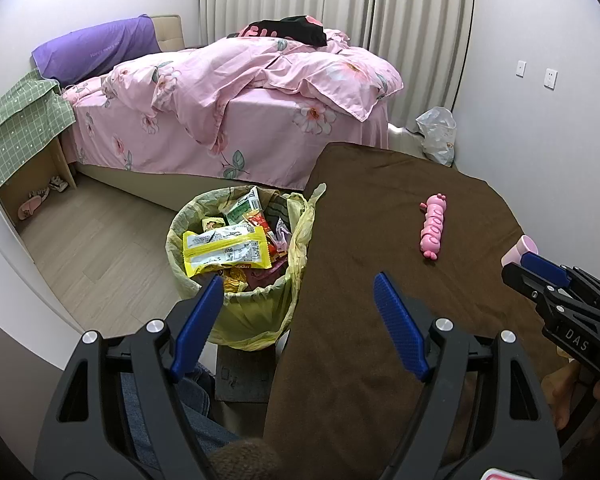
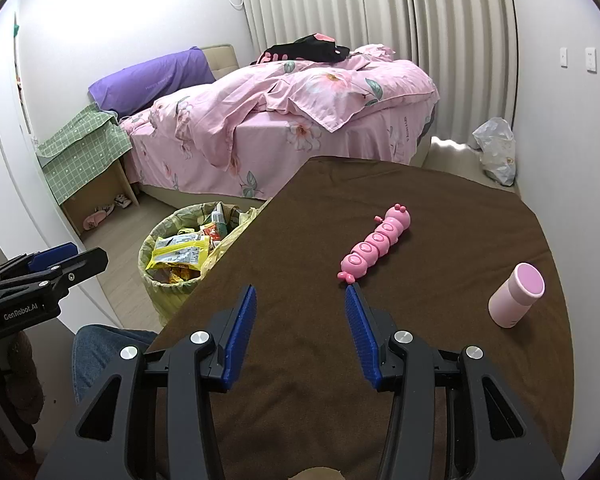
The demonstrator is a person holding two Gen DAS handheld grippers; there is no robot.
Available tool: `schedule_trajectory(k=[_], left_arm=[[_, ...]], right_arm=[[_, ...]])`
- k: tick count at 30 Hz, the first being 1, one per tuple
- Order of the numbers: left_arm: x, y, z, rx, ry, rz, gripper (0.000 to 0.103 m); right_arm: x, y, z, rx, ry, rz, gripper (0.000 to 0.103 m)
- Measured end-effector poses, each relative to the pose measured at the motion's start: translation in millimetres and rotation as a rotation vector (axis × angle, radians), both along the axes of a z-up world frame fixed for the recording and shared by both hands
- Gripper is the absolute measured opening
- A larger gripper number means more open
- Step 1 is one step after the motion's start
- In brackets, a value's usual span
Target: Collect trash
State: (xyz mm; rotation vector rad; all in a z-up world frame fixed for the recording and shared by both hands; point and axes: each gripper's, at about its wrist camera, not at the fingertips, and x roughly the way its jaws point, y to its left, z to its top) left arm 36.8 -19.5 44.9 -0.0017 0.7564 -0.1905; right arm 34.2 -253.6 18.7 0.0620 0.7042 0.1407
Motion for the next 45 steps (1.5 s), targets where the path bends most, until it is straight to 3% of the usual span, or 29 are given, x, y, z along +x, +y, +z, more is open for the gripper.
schedule_trajectory(k=[40, 45], left_arm=[[-2, 6, 6, 0.033, -0.043, -0.009, 0.073], [10, -3, -11, -0.042, 0.024, -0.031, 0.074]], right_arm=[[-1, 1, -1, 0.001, -0.003, 0.002, 0.044], [3, -5, -4, -0.018, -0.001, -0.027, 0.044]])
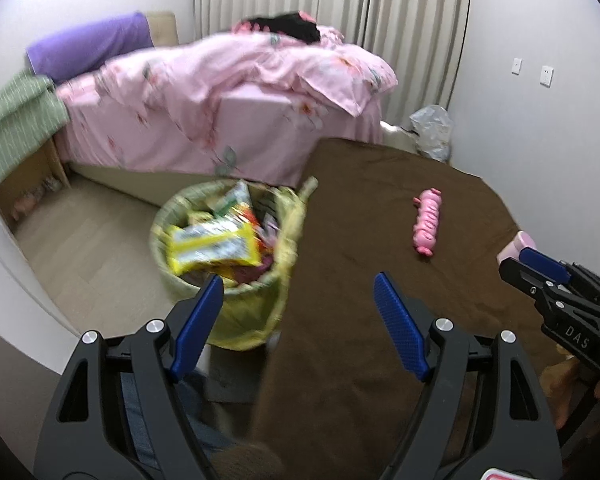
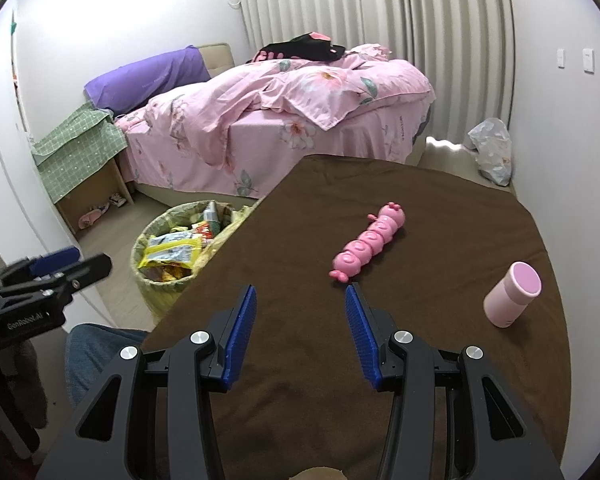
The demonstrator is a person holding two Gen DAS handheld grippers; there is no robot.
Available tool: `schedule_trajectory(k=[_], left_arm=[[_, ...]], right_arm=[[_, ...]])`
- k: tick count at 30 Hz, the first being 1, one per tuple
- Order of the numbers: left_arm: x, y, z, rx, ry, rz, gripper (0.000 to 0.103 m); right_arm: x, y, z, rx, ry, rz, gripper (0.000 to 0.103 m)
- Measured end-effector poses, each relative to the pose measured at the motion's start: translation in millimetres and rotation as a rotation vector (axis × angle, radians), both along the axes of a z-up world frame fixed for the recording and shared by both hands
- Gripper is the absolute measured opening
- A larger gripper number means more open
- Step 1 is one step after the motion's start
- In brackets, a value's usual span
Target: Collect trash
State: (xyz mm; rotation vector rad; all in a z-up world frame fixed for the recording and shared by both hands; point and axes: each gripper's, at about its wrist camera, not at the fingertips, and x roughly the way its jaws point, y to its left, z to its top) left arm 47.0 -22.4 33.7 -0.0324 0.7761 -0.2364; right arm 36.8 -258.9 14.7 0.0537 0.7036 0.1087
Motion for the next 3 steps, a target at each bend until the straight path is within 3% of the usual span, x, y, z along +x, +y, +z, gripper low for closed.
schedule_trajectory(k=[3], left_arm=[[22, -22, -28, -0.03, 0.049, -0.026, 0.084]], right_arm=[[11, -22, -21, -0.001, -0.002, -0.02, 0.051]])
